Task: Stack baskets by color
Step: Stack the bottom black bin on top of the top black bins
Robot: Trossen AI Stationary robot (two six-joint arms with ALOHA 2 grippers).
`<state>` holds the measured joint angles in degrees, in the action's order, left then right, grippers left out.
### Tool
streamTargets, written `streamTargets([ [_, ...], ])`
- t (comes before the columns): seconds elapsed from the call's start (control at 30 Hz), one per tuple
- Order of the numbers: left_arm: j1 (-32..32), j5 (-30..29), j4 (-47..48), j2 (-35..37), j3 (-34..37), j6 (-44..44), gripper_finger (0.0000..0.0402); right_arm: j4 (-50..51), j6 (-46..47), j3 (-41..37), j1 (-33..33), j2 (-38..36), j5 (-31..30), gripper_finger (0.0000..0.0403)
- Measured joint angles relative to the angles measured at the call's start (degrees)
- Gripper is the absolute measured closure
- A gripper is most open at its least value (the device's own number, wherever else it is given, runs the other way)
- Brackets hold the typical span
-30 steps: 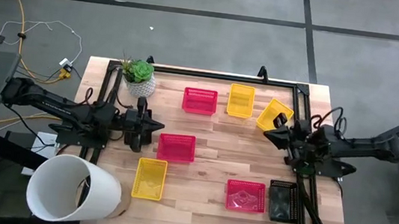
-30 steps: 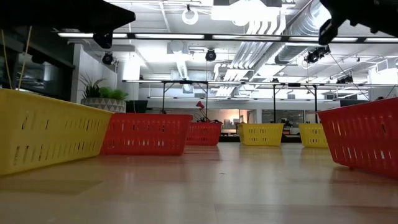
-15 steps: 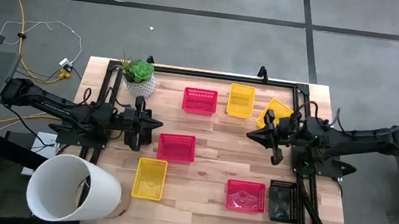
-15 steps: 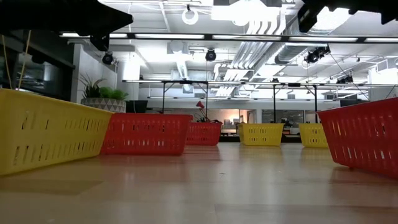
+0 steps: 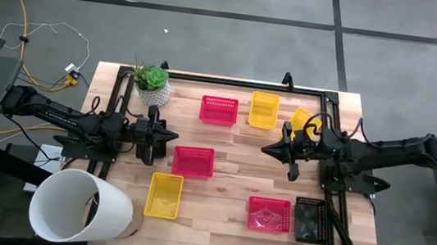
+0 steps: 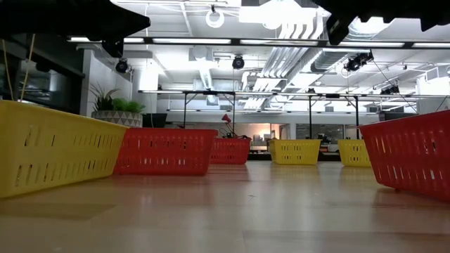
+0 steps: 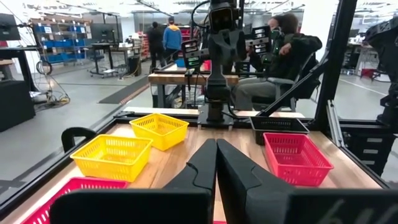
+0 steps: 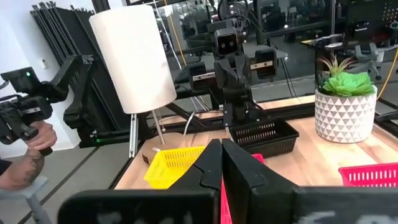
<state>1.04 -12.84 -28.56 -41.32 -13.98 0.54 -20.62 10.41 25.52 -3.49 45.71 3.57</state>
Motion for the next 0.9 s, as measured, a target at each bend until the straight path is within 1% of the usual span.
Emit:
streamTargets([
  [0.07,-0.02,0.0,0.02,0.0,0.0,0.12,0.0401,-0.76,0.79,0.0,-0.02,0.53,-1.64,0.0402],
  [0.13,-0.02,0.0,0.01,0.0,0.0,0.12,0.0401,-0.53,4.69,0.34,0.0,0.88,-4.65,0.0399],
  [0.23,-0.02,0.0,0.02,0.0,0.0,0.13,0.0401,7.72,8.68,3.98,-0.69,1.57,-5.2,0.0378],
  [0.3,-0.02,0.02,0.02,0.0,0.0,0.13,0.0401,17.53,11.16,8.17,-2.19,2.51,-6.69,0.0353],
  [0.37,-0.02,0.02,0.02,0.0,0.0,0.11,0.0401,30.79,13.85,13.7,-4.18,4.06,-8.39,0.0324],
  [0.43,-0.02,0.01,0.02,0.0,0.0,0.12,0.0401,44.71,18.41,19.65,-6.52,6.34,-9.6,0.0295],
  [0.53,-0.02,0.02,0.04,0.0,0.0,0.06,0.0401,64.26,28.09,27.39,-10.6,10.38,-9.47,0.0259],
  [0.63,-0.02,0.02,0.22,0.0,0.0,-0.24,0.0401,78.8,39.31,31.04,-15.6,14.38,-9.48,0.0236],
  [0.7,-0.02,0.12,0.48,0.0,0.0,-0.84,0.0401,84.16,46.52,31.02,-19.27,16.56,-8.14,0.0228],
  [0.77,-0.02,0.22,0.64,0.0,0.0,-1.68,0.0401,85.88,52.06,29.61,-22.71,18.47,-4.24,0.0224],
  [0.83,-0.02,0.2,0.89,0.0,0.0,-1.86,0.0401,86.28,55.9,28.05,-25.84,20.49,-0.16,0.0223],
  [0.9,-0.02,0.22,0.94,-0.01,0.0,-1.85,0.0401,85.68,57.53,26.9,-28.5,22.45,2.54,0.0223],
])
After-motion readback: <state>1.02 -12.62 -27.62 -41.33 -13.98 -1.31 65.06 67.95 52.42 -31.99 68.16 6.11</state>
